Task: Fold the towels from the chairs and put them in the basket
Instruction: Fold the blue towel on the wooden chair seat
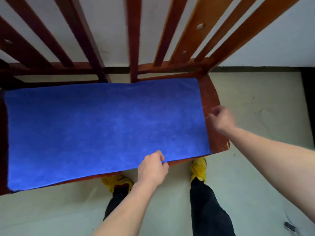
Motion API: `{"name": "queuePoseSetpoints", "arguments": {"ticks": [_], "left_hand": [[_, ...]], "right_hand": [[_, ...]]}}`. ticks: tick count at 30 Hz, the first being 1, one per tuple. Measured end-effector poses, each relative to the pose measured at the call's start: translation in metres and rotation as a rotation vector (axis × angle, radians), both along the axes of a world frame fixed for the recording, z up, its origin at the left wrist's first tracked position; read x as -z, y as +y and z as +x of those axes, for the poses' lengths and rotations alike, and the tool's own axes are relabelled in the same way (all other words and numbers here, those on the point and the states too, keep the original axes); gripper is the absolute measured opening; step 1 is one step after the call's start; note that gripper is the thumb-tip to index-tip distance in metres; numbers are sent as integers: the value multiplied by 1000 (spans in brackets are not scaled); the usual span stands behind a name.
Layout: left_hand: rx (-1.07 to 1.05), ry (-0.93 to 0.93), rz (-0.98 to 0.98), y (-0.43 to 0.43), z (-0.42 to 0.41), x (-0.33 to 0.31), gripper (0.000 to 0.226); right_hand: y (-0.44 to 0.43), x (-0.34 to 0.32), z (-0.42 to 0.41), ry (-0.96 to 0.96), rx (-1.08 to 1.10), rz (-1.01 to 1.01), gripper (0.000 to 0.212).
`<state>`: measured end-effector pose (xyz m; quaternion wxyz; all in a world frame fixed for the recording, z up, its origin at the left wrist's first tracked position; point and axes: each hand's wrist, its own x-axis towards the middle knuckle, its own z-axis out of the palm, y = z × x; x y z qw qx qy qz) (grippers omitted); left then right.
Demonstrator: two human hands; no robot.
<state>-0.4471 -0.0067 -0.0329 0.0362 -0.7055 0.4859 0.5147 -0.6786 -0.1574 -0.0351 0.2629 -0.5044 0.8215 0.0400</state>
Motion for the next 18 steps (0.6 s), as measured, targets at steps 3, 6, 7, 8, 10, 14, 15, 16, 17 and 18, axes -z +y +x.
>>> {"name": "queuePoseSetpoints", "arguments": {"ticks": [3,6,7,8,10,14,15,16,17,18], "left_hand": [[-30,-19,-27,-8,-54,14,18],[-34,-52,-50,-20,-116,35,19],[-35,-60,-59,-24,-135,42,21],[-25,-70,-79,-27,-148,47,23],[8,-107,-129,-32,-179,59,33],[158,-274,-284,-30,-210,74,52],[178,-298,-294,-27,-214,76,53],[182,-310,-312,-25,-216,77,51],[187,-325,-332,-22,-218,79,46],[185,-330,-349,-19,-220,78,39]], "right_hand": [[-39,15,-12,-61,-57,-40,23],[-76,33,-23,-122,-134,-70,26],[-88,38,-23,-140,-179,-75,27],[-100,41,-20,-161,-214,-81,28],[-124,50,-17,-205,-278,-84,33],[-153,69,-5,-237,-285,-27,52],[-157,75,-3,-225,-283,-3,54],[-160,78,-2,-225,-274,13,55],[-162,82,-3,-241,-254,30,54],[-163,82,-3,-281,-225,39,51]]}}
